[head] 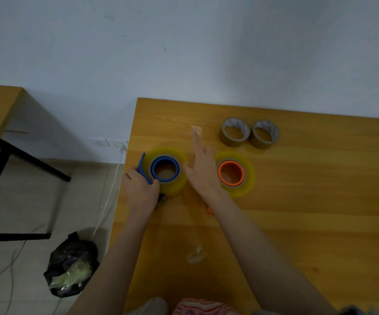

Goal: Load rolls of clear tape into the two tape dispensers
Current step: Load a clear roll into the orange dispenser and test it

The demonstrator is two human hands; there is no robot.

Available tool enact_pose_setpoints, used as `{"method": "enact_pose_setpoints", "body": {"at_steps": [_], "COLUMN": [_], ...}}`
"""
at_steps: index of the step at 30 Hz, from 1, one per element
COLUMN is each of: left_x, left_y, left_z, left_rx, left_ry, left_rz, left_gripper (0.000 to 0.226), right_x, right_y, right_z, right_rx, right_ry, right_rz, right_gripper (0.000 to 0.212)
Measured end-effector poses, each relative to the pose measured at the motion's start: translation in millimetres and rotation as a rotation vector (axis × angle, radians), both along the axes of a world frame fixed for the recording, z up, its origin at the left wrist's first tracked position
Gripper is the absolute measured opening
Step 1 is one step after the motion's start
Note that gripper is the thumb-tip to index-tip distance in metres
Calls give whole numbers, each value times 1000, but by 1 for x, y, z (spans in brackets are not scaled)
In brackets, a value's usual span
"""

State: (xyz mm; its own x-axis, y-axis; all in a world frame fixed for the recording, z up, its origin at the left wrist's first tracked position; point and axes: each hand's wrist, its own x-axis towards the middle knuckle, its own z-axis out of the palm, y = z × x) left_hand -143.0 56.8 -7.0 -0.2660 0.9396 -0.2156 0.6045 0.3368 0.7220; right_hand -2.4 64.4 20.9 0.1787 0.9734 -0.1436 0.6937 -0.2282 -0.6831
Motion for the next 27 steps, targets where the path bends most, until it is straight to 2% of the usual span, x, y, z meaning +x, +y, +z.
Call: {"method": "enact_pose_setpoints", "body": {"at_steps": [3,6,9,11,14,20,25,27], "left_x": [4,13,22,26,29,27,28,28], "left_y": [0,3,6,4,-9,-47,-66,-75], "left_z": [23,59,88,99,104,103,100,99], "left_rx": [195,340,386,309,263,208,142,109], "left_ry": [-32,-288,-489,-569,-492,-749,-805,-839], "left_rz": [-98,-213,-335,-430,-581,-695,-757,-743], "left_gripper": [54,47,39,37,29,14,4,7], "right_x": [9,25,39,46,52,59,58,55], "right_y": [-4,-10,-23,-34,-52,-83,-104,-113], "right_z": [28,66,101,118,131,130,114,103], "right_rx": [131,146,107,101,97,26,-75,-63], "right_ry": [38,166,322,398,413,519,821,864], "right_rz": [-129,-158,-95,-82,-54,-72,-131,-166], "right_gripper": [54,26,11,11,15,20,9,5]}}
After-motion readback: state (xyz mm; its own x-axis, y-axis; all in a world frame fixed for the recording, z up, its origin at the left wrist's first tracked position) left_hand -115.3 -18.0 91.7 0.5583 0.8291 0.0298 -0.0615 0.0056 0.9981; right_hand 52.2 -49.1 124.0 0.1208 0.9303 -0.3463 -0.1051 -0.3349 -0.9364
